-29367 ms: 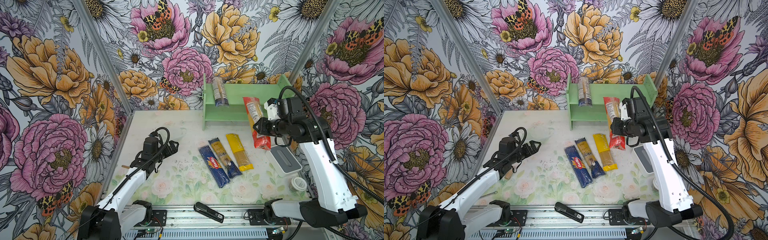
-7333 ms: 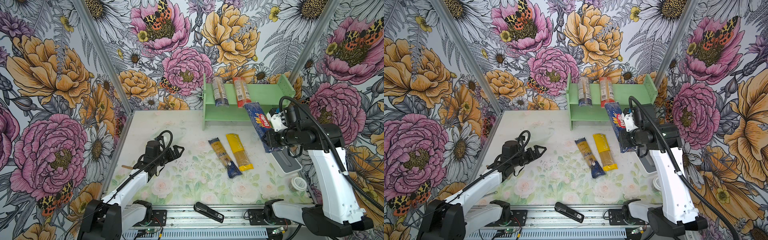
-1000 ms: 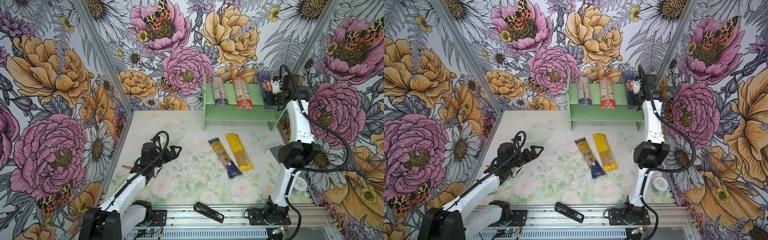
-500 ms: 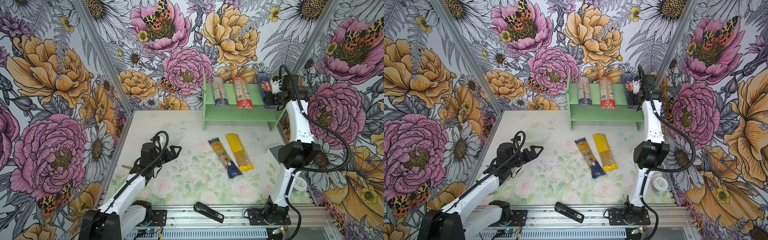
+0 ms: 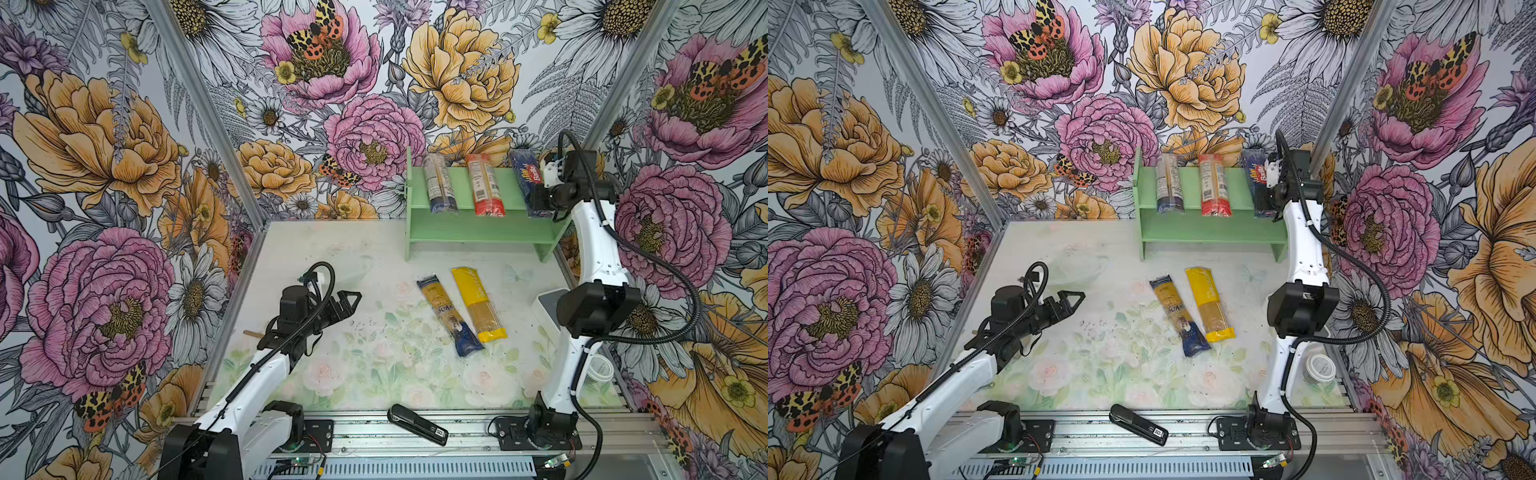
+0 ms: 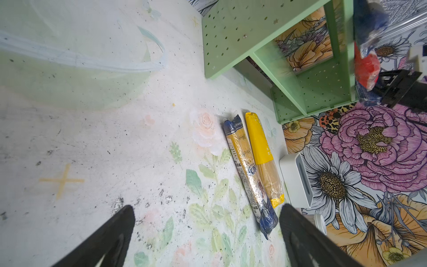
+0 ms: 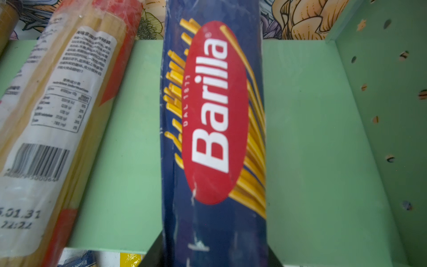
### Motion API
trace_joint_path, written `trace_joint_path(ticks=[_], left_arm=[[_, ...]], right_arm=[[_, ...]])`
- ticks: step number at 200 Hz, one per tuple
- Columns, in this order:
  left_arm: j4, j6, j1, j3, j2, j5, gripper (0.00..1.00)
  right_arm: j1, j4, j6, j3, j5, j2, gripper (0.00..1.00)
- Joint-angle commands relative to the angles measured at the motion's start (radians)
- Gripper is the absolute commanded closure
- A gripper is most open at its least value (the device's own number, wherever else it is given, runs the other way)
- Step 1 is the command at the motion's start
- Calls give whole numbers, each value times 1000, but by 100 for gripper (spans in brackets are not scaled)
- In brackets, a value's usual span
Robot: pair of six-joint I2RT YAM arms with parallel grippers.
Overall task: Place and organize the pasta boxes and bags onto the shelf
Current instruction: 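Open the right gripper and pull it back from the Barilla box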
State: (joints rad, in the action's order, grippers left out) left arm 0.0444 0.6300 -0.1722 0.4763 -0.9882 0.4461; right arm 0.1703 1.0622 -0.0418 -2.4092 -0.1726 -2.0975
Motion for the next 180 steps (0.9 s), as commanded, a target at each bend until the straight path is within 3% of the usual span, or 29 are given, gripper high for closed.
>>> trace_joint_path(ticks=[1, 21, 40, 55, 180], left_arm=[[1, -1, 9, -19, 15, -3, 1], [1, -1, 10, -19, 15, 0, 1], [1, 0, 11, -19, 14, -1, 1], [0, -2, 11, -21, 14, -1, 1], [-9, 0, 13, -22, 13, 4, 1]], right_arm=[[3, -68, 5, 14, 12, 4, 53], [3, -68, 3, 14, 20, 4, 50], [4, -68, -4, 15, 22, 7, 20], [5, -68, -12, 16, 25, 11, 9], [3, -67, -71, 31, -2, 161, 4]])
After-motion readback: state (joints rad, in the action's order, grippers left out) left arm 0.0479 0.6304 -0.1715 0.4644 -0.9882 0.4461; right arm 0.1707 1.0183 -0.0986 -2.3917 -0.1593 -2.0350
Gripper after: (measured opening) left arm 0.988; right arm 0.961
